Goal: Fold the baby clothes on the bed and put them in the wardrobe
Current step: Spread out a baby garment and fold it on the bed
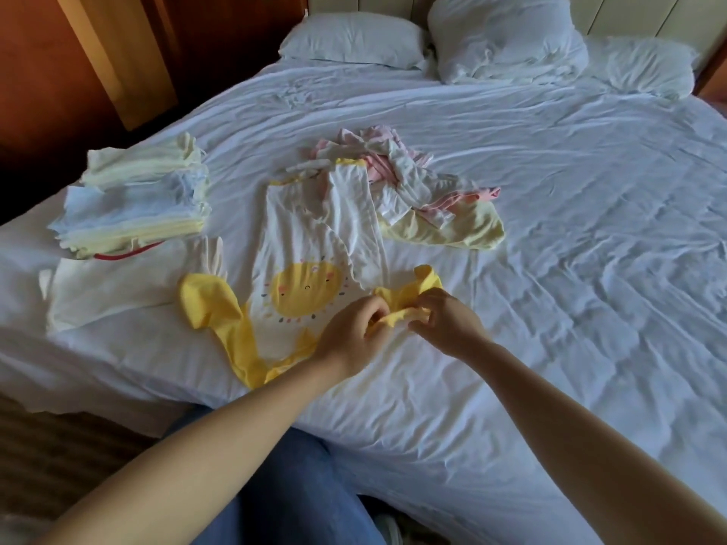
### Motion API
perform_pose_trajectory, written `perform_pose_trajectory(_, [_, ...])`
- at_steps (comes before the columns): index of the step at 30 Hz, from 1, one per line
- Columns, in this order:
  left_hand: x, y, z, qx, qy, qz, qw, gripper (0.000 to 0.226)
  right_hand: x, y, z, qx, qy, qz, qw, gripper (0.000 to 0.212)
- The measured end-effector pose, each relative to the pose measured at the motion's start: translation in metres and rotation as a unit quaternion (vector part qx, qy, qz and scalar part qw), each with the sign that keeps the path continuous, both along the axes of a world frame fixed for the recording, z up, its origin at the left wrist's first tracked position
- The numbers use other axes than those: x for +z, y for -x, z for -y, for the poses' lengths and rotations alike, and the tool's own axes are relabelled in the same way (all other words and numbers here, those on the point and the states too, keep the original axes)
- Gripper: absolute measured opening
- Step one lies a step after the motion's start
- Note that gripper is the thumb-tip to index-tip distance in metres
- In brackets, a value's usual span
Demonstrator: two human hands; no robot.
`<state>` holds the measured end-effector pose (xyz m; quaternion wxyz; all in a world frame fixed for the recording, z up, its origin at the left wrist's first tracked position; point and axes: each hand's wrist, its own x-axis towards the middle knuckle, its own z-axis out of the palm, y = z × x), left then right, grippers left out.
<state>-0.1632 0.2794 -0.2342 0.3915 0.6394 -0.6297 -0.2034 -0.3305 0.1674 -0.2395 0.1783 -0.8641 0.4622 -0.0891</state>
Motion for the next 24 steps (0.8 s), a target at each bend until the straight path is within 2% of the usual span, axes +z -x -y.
perform_pose_trajectory(1, [0.002, -0.002, 0.001, 0.016, 0.013, -0.027, 0.999, 0.030, -0.001, -0.004, 0.001, -0.018, 0.002, 0.030, 0.999, 0.028])
perform_pose_trajectory(3, [0.006, -0.006, 0.003, 0.028, 0.034, -0.065, 0.997, 0.031, -0.002, -0.011, 0.001, -0.075, -0.045, 0.150, 0.985, 0.015])
perform_pose_trajectory(5, [0.009, -0.010, 0.004, 0.024, 0.036, -0.068, 0.997, 0.024, 0.000, -0.017, 0.000, -0.124, -0.113, 0.271, 0.948, 0.018])
perform_pose_trajectory(7, [0.012, -0.013, 0.003, 0.015, 0.029, -0.049, 0.998, 0.016, 0.005, -0.016, 0.000, -0.130, -0.075, 0.303, 0.941, 0.024])
perform_pose_trajectory(10, [0.011, -0.012, 0.002, -0.002, 0.022, 0.001, 1.000, 0.013, 0.014, -0.002, 0.001, -0.089, 0.053, 0.241, 0.965, 0.036])
perform_pose_trajectory(14, [-0.001, -0.006, 0.004, -0.065, 0.021, 0.132, 0.989, 0.028, 0.013, 0.027, -0.006, -0.084, 0.131, 0.134, 0.979, 0.015])
perform_pose_trajectory(16, [-0.011, 0.000, 0.005, -0.112, 0.001, 0.199, 0.974, 0.025, 0.004, 0.042, -0.013, -0.099, 0.124, 0.097, 0.982, 0.013])
perform_pose_trajectory(18, [-0.020, 0.007, 0.007, -0.149, -0.053, 0.229, 0.960, 0.013, -0.008, 0.056, -0.019, -0.114, 0.094, 0.057, 0.987, 0.012])
perform_pose_trajectory(21, [-0.026, 0.011, 0.012, -0.176, -0.118, 0.239, 0.947, 0.011, -0.020, 0.069, -0.023, -0.148, 0.015, 0.015, 0.989, 0.022])
perform_pose_trajectory(24, [-0.021, 0.012, 0.014, -0.174, -0.130, 0.231, 0.948, 0.012, -0.018, 0.071, -0.020, -0.220, -0.004, 0.039, 0.975, 0.018])
